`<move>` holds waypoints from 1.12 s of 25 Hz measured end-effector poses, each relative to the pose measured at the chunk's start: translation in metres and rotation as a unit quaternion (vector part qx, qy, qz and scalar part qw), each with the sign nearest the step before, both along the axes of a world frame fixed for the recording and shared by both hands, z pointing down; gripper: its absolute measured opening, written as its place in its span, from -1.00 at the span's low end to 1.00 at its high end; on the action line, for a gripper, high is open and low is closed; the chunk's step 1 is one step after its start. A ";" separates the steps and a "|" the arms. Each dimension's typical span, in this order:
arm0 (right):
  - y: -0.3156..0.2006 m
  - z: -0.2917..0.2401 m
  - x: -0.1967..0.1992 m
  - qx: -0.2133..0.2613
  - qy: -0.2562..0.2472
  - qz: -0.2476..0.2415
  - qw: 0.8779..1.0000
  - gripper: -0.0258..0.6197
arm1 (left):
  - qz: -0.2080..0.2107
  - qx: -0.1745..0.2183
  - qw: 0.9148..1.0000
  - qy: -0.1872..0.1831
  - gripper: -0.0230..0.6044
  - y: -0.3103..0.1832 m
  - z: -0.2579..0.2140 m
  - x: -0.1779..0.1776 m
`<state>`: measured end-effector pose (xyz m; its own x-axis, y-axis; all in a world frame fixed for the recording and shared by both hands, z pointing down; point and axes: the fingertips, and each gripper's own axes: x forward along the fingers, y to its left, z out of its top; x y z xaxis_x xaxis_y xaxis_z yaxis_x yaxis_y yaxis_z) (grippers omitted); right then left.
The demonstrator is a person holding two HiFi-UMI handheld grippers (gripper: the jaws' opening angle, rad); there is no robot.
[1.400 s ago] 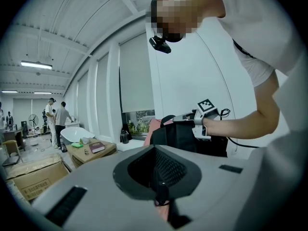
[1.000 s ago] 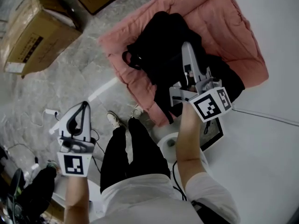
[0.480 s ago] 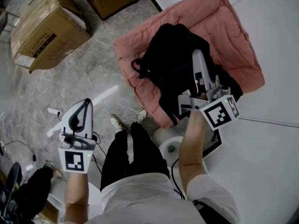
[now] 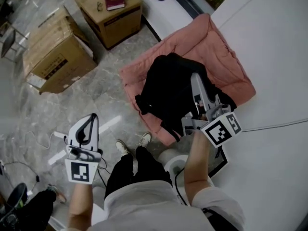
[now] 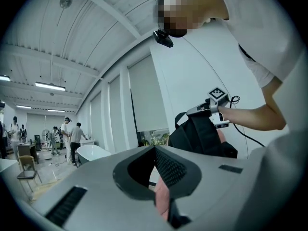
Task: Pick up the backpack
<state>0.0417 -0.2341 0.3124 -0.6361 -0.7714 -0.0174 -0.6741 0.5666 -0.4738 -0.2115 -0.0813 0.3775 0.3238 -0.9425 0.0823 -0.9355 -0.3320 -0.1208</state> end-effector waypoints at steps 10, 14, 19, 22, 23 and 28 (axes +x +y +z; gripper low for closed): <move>0.040 -0.069 0.007 0.028 0.025 0.005 0.999 -0.83 | -0.027 0.020 0.999 0.012 -0.88 0.030 -0.047 -0.028; 0.055 -0.102 0.019 0.044 0.023 0.017 0.999 -0.83 | -0.027 0.037 0.999 0.019 -0.88 0.036 -0.068 -0.031; 0.074 -0.133 0.035 0.064 0.027 0.034 0.997 -0.83 | -0.027 0.057 0.998 0.018 -0.88 0.042 -0.091 -0.036; 0.083 -0.152 0.045 0.076 0.035 0.046 0.995 -0.83 | -0.033 0.071 0.997 0.018 -0.88 0.046 -0.107 -0.045; 0.086 -0.157 0.048 0.080 0.038 0.050 0.995 -0.83 | -0.036 0.075 0.996 0.019 -0.88 0.047 -0.112 -0.049; 0.096 -0.173 0.064 0.091 0.057 0.075 0.991 -0.83 | -0.053 0.092 0.993 0.048 -0.88 0.052 -0.127 -0.070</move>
<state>0.1055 -0.1386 0.1392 -0.5211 -0.8478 -0.0987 -0.8002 0.5255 -0.2890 -0.2815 -0.0297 0.2505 0.2200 -0.9680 -0.1211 -0.9741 -0.2114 -0.0797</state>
